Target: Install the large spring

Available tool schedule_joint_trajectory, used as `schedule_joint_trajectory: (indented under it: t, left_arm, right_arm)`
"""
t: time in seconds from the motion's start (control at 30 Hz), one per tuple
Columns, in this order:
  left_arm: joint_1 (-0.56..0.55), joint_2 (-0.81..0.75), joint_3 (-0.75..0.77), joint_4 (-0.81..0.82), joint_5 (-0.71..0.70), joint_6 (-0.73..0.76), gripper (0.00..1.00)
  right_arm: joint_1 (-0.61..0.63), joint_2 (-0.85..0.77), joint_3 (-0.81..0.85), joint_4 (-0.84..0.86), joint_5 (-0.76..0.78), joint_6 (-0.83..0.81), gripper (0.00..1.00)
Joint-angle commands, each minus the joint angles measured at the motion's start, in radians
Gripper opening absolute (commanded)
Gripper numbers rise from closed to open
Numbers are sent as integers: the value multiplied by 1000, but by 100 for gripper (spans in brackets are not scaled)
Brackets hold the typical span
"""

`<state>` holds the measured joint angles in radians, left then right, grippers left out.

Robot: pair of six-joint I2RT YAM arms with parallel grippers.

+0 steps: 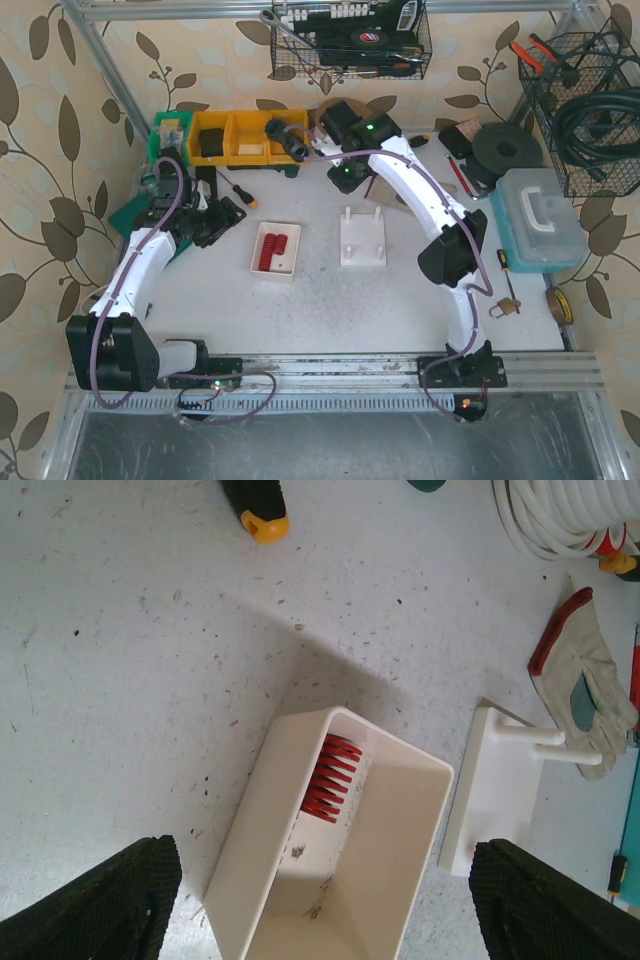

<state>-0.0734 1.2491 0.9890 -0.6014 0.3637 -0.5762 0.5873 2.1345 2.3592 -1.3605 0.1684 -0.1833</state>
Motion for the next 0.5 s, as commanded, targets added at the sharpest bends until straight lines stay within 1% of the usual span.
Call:
schedule_joint_trajectory:
  t: [0.0, 0.27, 0.47]
  left_arm:
    - [-6, -8, 27, 25, -7, 28, 83]
    - [-8, 16, 24, 46, 2, 37, 83]
    - [-13, 27, 18, 64, 1, 37, 84]
  right_arm:
    - [-13, 60, -17, 20, 10, -5, 0]
    - [-44, 120, -32, 50, 5, -24, 0]
    - [-55, 117, -66, 69, 0, -34, 0]
